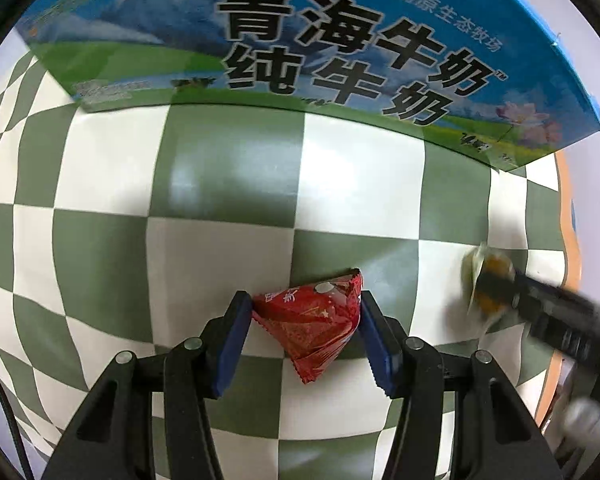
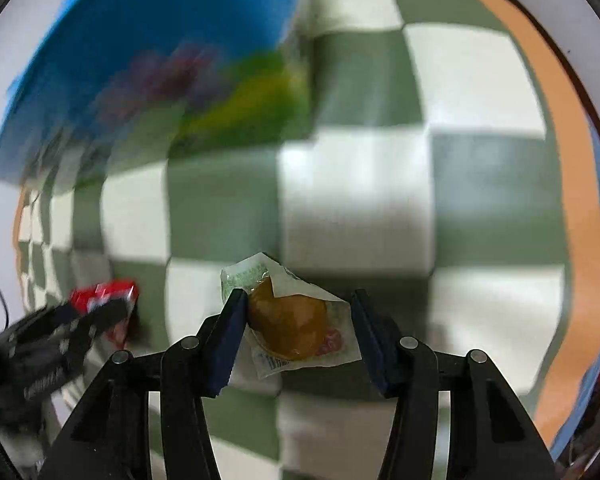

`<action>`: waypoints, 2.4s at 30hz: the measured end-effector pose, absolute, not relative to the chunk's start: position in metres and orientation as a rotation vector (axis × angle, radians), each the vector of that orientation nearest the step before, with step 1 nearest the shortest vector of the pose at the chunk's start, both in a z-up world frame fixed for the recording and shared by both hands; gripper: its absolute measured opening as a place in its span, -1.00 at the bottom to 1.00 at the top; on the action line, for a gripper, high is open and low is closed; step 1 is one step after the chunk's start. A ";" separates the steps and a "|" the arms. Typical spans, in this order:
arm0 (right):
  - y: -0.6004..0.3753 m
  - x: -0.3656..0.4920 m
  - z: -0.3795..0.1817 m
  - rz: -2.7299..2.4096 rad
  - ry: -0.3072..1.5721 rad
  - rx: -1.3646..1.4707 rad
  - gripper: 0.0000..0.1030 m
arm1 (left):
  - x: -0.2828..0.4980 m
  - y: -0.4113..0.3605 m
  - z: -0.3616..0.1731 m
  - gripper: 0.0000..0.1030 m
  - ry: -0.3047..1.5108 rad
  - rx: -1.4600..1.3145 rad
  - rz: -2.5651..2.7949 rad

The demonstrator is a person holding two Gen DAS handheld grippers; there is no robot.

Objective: Organize snacks
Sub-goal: 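Grasp red packet with left tool while right tool grasps wrapped egg, then carry red packet and egg into the box and open both tools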

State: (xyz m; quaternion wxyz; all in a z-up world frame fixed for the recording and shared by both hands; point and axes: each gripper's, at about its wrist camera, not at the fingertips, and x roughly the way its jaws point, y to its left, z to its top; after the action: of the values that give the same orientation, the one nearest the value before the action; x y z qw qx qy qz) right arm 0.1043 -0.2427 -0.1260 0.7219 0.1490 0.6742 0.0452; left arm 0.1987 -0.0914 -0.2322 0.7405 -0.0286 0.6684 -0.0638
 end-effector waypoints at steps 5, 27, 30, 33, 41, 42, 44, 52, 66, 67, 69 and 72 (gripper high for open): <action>-0.233 0.079 -0.121 0.106 1.462 0.410 0.06 | 0.186 -0.085 -0.223 -0.13 1.458 -0.074 -0.143; -0.213 0.087 -0.091 0.144 1.435 0.436 0.05 | 0.207 -0.064 -0.240 -0.26 1.560 -0.007 -0.218; -0.212 0.086 -0.092 0.141 1.432 0.437 0.05 | 0.203 -0.062 -0.232 -0.45 1.552 -0.014 -0.218; -0.211 0.086 -0.087 0.144 1.419 0.451 0.06 | 0.197 -0.053 -0.223 -0.48 1.558 -0.070 -0.218; -0.217 0.085 -0.038 0.205 1.339 0.512 0.05 | 0.193 -0.021 -0.147 -0.48 1.475 -0.192 -0.272; -0.217 0.086 -0.030 0.215 1.324 0.516 0.05 | 0.196 -0.018 -0.137 -0.48 1.456 -0.204 -0.276; -0.216 0.091 -0.010 0.238 1.286 0.517 0.05 | 0.205 -0.014 -0.106 -0.48 1.400 -0.225 -0.285; -0.215 0.147 0.063 0.260 1.132 0.464 0.05 | 0.276 -0.041 -0.050 -0.48 1.243 -0.163 -0.280; -0.210 0.249 0.006 0.115 1.295 0.371 0.58 | 0.387 -0.047 -0.130 -0.31 1.418 -0.035 -0.161; -0.209 0.250 0.001 0.109 1.305 0.368 0.77 | 0.386 -0.047 -0.135 -0.06 1.430 -0.026 -0.157; -0.207 0.252 -0.007 0.093 1.338 0.343 0.92 | 0.383 -0.047 -0.139 0.57 1.439 -0.029 -0.152; -0.206 0.252 -0.013 0.050 1.352 0.286 0.92 | 0.379 -0.047 -0.145 0.77 1.439 -0.034 -0.140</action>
State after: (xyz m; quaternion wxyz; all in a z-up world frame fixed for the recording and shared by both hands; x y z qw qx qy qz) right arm 0.2517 -0.2062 -0.0125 0.7702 0.1318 0.6236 0.0228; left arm 0.3786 -0.0475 -0.1447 0.7498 -0.0156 0.6584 -0.0641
